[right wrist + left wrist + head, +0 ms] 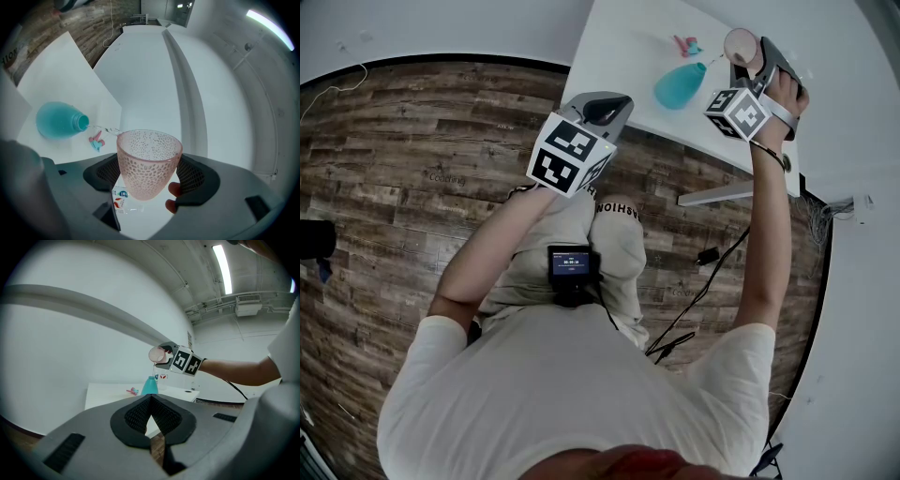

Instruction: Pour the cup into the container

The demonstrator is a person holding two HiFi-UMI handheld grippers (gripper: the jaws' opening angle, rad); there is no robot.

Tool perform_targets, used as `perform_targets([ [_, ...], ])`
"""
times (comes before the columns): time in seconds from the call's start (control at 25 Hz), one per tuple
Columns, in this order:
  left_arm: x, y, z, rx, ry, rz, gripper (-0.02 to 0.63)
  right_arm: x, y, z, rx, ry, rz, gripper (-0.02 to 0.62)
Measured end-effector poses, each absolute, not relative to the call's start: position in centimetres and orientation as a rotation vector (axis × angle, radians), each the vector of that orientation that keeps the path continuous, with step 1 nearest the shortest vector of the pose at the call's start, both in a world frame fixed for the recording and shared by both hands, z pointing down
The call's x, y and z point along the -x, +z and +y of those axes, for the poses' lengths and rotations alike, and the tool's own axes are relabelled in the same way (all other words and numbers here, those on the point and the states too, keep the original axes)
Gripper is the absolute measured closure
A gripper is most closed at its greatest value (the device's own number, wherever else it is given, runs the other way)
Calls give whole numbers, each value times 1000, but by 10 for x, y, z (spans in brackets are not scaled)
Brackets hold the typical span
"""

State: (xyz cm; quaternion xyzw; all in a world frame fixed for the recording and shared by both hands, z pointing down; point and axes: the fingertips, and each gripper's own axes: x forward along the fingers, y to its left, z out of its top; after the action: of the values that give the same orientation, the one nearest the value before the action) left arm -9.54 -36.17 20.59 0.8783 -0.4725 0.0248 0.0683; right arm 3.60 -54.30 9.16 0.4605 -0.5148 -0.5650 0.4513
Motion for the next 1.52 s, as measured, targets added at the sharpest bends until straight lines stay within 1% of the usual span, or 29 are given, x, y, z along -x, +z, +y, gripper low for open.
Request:
perform_targets([
  [1.52, 102, 192, -351, -2666, 35, -1456, 595, -23, 93, -535, -1071, -1548, -1145, 224],
])
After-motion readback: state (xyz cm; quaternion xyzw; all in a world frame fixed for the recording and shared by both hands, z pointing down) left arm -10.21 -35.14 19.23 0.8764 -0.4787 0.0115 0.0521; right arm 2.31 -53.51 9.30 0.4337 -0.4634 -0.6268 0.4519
